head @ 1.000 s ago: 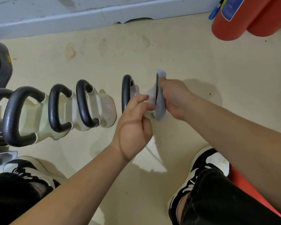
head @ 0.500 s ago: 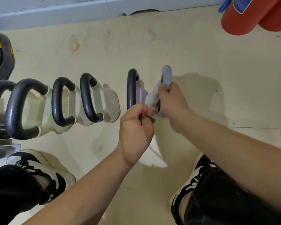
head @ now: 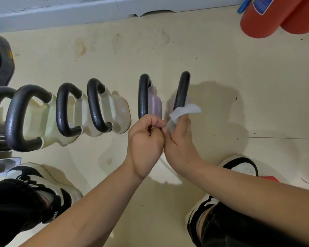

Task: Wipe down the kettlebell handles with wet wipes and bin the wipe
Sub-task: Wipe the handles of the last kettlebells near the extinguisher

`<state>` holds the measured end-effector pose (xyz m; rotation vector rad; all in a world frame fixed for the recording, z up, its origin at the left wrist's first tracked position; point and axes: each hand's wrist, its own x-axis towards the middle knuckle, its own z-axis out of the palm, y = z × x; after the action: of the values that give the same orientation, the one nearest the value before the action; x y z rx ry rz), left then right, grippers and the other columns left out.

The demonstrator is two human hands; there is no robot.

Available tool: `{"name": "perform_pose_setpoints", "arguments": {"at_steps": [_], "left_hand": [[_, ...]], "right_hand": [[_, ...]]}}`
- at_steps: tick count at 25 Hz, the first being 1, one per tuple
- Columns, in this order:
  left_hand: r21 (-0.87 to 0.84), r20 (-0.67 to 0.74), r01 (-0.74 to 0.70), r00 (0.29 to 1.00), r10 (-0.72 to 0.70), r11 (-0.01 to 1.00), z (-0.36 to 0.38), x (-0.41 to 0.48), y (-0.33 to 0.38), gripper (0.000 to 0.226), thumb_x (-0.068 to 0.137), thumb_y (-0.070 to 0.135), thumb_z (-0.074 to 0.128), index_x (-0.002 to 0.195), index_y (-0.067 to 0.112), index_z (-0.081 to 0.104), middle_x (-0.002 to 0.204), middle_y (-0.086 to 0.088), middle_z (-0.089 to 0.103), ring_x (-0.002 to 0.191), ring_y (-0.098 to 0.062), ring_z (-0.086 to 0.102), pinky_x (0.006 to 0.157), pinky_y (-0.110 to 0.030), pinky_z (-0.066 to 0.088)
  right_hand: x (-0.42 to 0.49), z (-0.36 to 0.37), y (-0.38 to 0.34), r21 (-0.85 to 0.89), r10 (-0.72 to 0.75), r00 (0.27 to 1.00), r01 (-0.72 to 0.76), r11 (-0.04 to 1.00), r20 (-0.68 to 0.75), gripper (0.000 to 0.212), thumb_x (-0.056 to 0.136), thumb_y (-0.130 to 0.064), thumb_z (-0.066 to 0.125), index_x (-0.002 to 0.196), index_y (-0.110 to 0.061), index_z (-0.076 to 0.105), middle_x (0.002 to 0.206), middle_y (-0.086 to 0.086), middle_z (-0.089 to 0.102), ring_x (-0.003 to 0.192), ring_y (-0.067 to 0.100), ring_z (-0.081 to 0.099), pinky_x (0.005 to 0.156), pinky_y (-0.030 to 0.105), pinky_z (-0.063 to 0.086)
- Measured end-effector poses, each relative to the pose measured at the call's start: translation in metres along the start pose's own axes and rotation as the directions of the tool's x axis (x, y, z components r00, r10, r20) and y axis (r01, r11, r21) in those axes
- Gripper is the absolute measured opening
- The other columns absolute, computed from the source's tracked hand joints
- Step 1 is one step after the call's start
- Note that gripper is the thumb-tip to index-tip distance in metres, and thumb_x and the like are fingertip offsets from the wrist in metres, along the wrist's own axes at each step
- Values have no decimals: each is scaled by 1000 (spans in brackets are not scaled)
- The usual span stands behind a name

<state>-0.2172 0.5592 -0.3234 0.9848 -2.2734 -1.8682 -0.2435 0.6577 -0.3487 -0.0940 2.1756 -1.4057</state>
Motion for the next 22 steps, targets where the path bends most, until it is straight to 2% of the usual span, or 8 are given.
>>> {"name": "perform_pose_setpoints", "arguments": {"at_steps": [4, 8, 10, 12, 14, 16, 19, 22], "left_hand": [[-33, -4, -44, 999, 43, 998, -4, 2, 2, 26, 95, -13, 43, 94, -1, 66, 89, -22, 72, 79, -29, 72, 78, -42, 61], [-31, 4, -42, 999, 42, 999, 4, 6, 8, 27, 93, -15, 42, 87, -2, 65, 76, -9, 70, 70, -24, 67, 73, -46, 59], [-1, 9, -28, 1000, 28, 1000, 11, 10, 10, 31, 89, -11, 44, 84, 8, 67, 75, -8, 70, 73, -35, 67, 75, -48, 58], [46, -2, 4, 1000, -4, 999, 17, 15, 10, 35, 82, 0, 46, 77, 26, 68, 75, -4, 72, 76, -37, 68, 77, -50, 60], [58, -1, 34, 999, -34, 998, 18, 15, 11, 35, 82, 2, 46, 73, 28, 67, 73, 2, 72, 72, -30, 70, 78, -50, 61], [31, 18, 47, 999, -47, 998, 14, 13, 14, 37, 89, -7, 45, 76, 21, 66, 71, 5, 71, 70, -21, 69, 80, -47, 62], [4, 46, 18, 999, -18, 1000, 7, 13, 9, 22, 91, -12, 43, 80, -3, 60, 72, -21, 64, 67, -23, 61, 70, -42, 58], [-43, 60, 0, 998, 3, 999, 0, 12, 5, 11, 88, -12, 46, 77, -15, 48, 71, -34, 55, 69, -26, 52, 68, -42, 51]], "right_hand": [[45, -9, -30, 142, 111, 983, -90, 986, -148, 42, 102, -38, 36, 134, -12, 33, 133, 7, 38, 119, 26, 49, 105, 48, 44], [95, -27, -47, -224, 44, 994, -66, 972, -103, 61, 104, -32, 29, 159, -6, 19, 168, 12, 3, 154, 27, 10, 125, 38, 16], [112, -43, -46, -318, -63, 996, 40, 947, -62, 44, 107, -24, 30, 137, 0, 52, 156, 20, 33, 147, 28, 27, 120, 35, 20], [124, -66, -49, -192, -50, 999, 49, 980, 1, 33, 106, -22, 33, 106, -9, 64, 115, 6, 59, 108, 17, 52, 95, 27, 37], [128, -84, -47, -86, 27, 997, -21, 996, 67, 35, 107, -27, 34, 118, -17, 65, 113, -7, 57, 105, 10, 50, 88, 23, 38], [118, -85, -35, -235, -101, 994, 109, 966, 46, 36, 108, -26, 32, 122, -18, 64, 123, -7, 57, 118, 12, 50, 98, 21, 38], [87, -60, -19, -676, -469, 857, 476, 562, 213, 49, 104, -26, 28, 94, -5, 71, 106, 9, 67, 130, 32, 48, 121, 39, 24], [58, -48, -12, -730, -589, 716, 620, 288, 376, 57, 105, -32, 27, 74, -8, 69, 69, 6, 57, 95, 31, 58, 121, 50, 23]]}}
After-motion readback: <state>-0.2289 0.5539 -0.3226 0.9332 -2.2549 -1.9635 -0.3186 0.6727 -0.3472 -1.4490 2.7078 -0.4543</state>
